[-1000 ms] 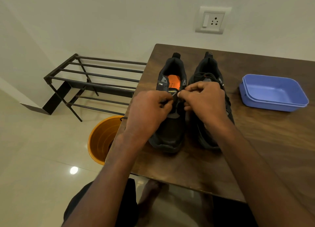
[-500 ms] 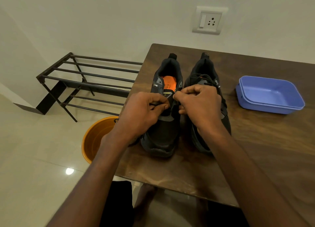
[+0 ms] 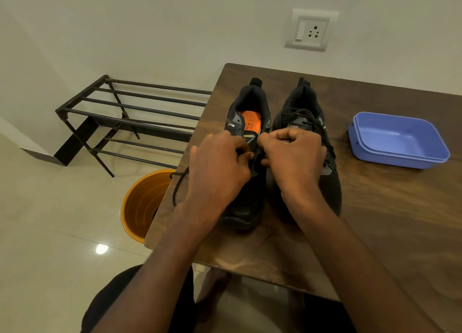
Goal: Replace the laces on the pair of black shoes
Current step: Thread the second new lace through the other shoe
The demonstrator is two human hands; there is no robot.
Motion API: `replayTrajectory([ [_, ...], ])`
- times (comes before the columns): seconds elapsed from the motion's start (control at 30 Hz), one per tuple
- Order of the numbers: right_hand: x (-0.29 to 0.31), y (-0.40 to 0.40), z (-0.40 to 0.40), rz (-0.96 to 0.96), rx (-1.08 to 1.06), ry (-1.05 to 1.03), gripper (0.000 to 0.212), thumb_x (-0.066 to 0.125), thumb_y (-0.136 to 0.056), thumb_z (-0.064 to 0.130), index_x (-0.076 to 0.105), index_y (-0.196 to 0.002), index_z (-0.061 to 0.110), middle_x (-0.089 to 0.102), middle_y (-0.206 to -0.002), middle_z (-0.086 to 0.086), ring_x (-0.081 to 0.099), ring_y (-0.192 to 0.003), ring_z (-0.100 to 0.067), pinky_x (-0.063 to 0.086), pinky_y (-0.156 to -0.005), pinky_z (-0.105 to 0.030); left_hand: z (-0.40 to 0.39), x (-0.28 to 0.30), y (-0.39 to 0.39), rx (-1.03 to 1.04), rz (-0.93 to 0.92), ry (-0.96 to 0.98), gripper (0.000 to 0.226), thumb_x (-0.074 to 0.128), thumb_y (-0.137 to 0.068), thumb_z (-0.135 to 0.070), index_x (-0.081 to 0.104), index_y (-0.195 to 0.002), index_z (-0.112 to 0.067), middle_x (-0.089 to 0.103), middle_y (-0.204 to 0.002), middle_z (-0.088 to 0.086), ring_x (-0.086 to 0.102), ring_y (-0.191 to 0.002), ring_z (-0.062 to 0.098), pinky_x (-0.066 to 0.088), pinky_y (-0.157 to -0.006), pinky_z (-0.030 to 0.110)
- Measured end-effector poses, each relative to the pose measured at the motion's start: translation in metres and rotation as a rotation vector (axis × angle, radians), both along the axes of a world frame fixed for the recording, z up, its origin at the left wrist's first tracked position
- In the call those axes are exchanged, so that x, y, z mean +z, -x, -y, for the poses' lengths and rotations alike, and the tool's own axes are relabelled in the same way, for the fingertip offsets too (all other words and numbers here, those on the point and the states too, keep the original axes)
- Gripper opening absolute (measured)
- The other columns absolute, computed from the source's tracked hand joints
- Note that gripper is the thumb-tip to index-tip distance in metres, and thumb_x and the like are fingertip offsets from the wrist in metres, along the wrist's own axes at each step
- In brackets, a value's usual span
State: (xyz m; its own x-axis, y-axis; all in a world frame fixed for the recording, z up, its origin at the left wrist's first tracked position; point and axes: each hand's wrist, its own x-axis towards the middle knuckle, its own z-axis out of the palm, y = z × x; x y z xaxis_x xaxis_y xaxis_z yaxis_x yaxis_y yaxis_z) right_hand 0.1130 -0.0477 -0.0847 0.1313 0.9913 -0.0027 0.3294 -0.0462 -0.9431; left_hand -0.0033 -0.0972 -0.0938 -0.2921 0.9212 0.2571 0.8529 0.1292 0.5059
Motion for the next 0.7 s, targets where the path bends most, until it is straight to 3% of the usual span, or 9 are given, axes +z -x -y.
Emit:
replayTrajectory([
  [0.13,-0.001,0.001,-0.001,0.008,-0.004,-0.003,0.011,0.080,-0.076,0.035,0.072,-0.071,0.029,0.071,-0.067,0.021,0.072,-0.067,-0.006,0.064,-0.072,-0.037,0.000,0.002,0.006,-0.069,0.200,0.006,0.004,0.071,-0.096,-0.023,0.075,-0.097,-0.022,0.060,-0.086,-0.009,0.060,-0.081,0.008,0.058,-0.081,0.044],
  [0.2,-0.001,0.002,-0.001,-0.003,-0.004,-0.004,0.010,0.080,-0.076,0.035,0.073,-0.071,0.029,0.071,-0.067,0.020,0.072,-0.069,-0.007,0.064,-0.072,-0.038,0.000,0.002,0.005,-0.089,0.205,0.014,0.007,0.069,-0.097,-0.023,0.076,-0.099,-0.023,0.057,-0.087,-0.012,0.059,-0.081,0.006,0.056,-0.080,0.036],
  [0.3,-0.002,-0.002,-0.004,-0.038,0.035,0.035,0.010,0.082,-0.078,0.033,0.075,-0.075,0.027,0.073,-0.069,0.016,0.073,-0.072,-0.007,0.064,-0.074,-0.039,-0.002,0.000,0.008,-0.126,0.177,0.000,0.011,0.067,-0.098,-0.025,0.077,-0.102,-0.026,0.055,-0.097,-0.008,0.054,-0.094,0.012,0.052,-0.087,0.043],
  [0.37,0.000,-0.008,-0.005,-0.080,0.092,0.075,0.011,0.085,-0.082,0.031,0.076,-0.079,0.024,0.075,-0.072,0.009,0.074,-0.072,-0.008,0.065,-0.075,-0.038,-0.002,-0.001,0.012,-0.095,0.141,-0.012,0.009,0.068,-0.097,-0.030,0.075,-0.103,-0.030,0.051,-0.109,-0.007,0.045,-0.111,0.014,0.041,-0.097,0.047],
  [0.47,0.004,-0.021,-0.001,0.099,0.232,0.045,0.010,0.085,-0.083,0.034,0.077,-0.085,0.028,0.075,-0.077,0.010,0.071,-0.078,-0.001,0.058,-0.075,-0.025,0.001,-0.001,0.022,-0.031,0.097,-0.048,0.017,0.062,-0.100,-0.033,0.071,-0.113,-0.040,0.046,-0.127,-0.012,0.036,-0.125,0.008,0.025,-0.102,0.042],
  [0.57,0.008,-0.025,0.007,0.290,0.362,0.026,0.005,0.081,-0.086,0.034,0.077,-0.087,0.032,0.072,-0.085,0.015,0.064,-0.084,0.005,0.043,-0.069,-0.013,0.000,-0.004,0.033,-0.041,0.223,-0.082,0.027,0.054,-0.105,-0.026,0.068,-0.117,-0.047,0.057,-0.124,-0.014,0.050,-0.120,0.006,0.033,-0.109,0.050],
  [0.63,0.010,-0.023,0.008,0.369,0.375,-0.007,0.005,0.079,-0.090,0.029,0.075,-0.087,0.032,0.071,-0.085,0.015,0.063,-0.084,0.005,0.042,-0.069,-0.012,-0.001,-0.007,0.038,-0.104,0.267,-0.074,0.034,0.055,-0.105,-0.017,0.069,-0.115,-0.046,0.058,-0.119,-0.012,0.054,-0.113,0.003,0.045,-0.104,0.041],
  [0.7,0.011,-0.021,0.006,0.395,0.377,-0.032,0.011,0.076,-0.092,0.024,0.074,-0.084,0.031,0.070,-0.081,0.013,0.065,-0.082,0.001,0.048,-0.070,-0.017,-0.002,-0.008,0.040,-0.131,0.288,-0.039,0.036,0.056,-0.103,-0.008,0.073,-0.111,-0.039,0.056,-0.114,-0.010,0.054,-0.106,0.004,0.047,-0.090,0.021],
])
